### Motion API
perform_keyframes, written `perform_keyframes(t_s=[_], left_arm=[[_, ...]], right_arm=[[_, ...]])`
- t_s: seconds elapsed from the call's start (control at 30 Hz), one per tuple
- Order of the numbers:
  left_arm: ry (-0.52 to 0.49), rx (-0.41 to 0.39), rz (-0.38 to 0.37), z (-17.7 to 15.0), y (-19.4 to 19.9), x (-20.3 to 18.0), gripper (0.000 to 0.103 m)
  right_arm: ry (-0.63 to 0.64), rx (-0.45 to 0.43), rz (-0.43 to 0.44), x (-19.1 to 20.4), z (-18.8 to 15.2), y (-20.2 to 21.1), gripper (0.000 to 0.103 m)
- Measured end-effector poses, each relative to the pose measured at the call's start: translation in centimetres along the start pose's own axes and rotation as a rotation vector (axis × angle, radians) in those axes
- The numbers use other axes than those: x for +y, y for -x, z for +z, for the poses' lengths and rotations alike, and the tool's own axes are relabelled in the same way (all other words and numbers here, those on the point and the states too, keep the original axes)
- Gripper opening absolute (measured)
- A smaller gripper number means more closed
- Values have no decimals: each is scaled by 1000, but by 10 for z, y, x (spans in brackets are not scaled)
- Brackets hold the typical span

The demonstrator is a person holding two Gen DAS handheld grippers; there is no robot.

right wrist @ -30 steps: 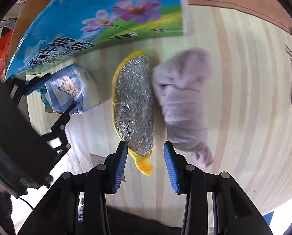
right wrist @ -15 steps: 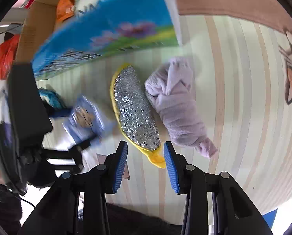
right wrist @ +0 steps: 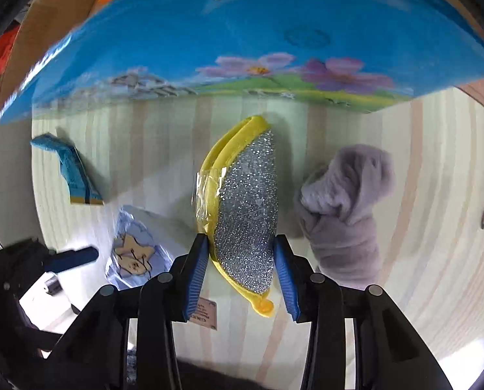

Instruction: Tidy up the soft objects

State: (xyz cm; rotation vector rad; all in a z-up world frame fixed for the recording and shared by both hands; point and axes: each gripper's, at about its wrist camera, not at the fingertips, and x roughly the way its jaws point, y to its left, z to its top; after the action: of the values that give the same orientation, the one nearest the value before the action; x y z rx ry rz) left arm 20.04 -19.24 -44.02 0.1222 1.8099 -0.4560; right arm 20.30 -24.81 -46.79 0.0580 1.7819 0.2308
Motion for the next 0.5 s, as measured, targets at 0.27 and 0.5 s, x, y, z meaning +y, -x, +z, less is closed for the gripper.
perform_keyframes(t_s=[0.27,0.5], left_arm=[[-130,73,129,23,-48,-57,68],[-89,62,141,42,-58,-65,69]], right_arm=[[-79,70,59,-32,-30,-10,46],[-136,65,117,-38,-27,-19,63]])
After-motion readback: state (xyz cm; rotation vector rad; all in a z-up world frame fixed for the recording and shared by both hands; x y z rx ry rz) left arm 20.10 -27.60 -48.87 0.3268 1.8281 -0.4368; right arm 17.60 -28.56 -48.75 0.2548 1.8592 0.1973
